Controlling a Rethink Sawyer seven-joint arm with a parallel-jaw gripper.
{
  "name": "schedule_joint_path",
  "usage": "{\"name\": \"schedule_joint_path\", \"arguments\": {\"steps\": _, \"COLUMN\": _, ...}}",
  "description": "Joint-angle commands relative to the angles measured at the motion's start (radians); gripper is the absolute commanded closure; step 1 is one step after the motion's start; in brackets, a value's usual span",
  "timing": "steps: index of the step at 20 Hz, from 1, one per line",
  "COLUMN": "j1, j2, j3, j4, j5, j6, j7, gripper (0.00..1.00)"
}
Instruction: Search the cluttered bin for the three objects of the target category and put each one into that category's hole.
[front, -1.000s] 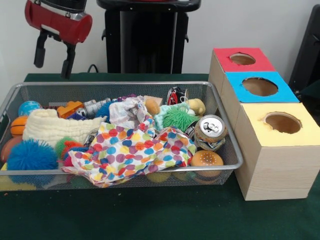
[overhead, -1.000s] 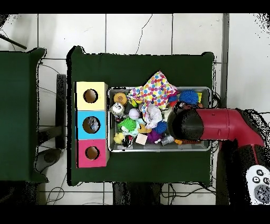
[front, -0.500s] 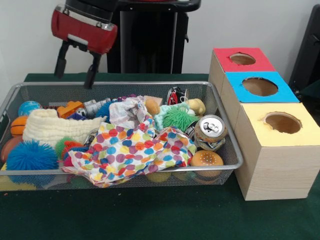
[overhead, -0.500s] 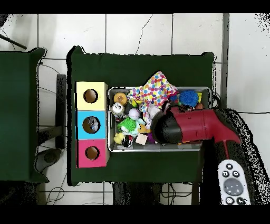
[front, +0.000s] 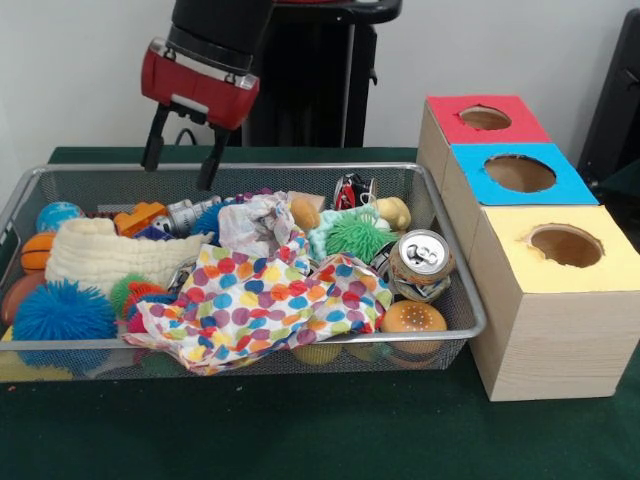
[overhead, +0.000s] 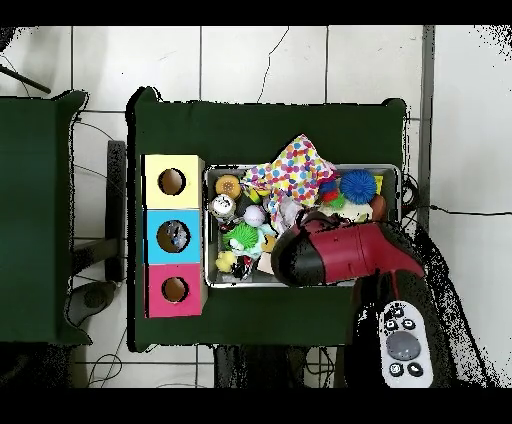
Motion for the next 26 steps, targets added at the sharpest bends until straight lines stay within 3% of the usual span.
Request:
{"name": "schedule_joint_path", "arguments": {"steps": 1, "j1": 0.001, "j2": 0.074, "j3": -0.086, "j4": 0.092, "j5": -0.009, "j6": -0.080, "j7": 0.163, "gripper": 0.00}}
{"name": "schedule_joint_path", "arguments": {"steps": 8, "j1": 0.027, "j2": 0.099, "j3": -0.130, "j4": 0.085, "j5": 0.006, "j6": -0.105, "j7": 0.172, "gripper": 0.00}}
{"name": "schedule_joint_path", "arguments": {"steps": 14, "j1": 0.140, "j2": 0.138, "j3": -0.204, "j4": 0.039, "j5": -0.010, "j6": -0.075, "j7": 0.189, "gripper": 0.00}}
{"name": "schedule_joint_path", "arguments": {"steps": 26, "j1": 0.249, "j2": 0.196, "j3": -0.276, "j4": -0.011, "j5": 0.023, "j6": -0.062, "j7": 0.171, "gripper": 0.00}}
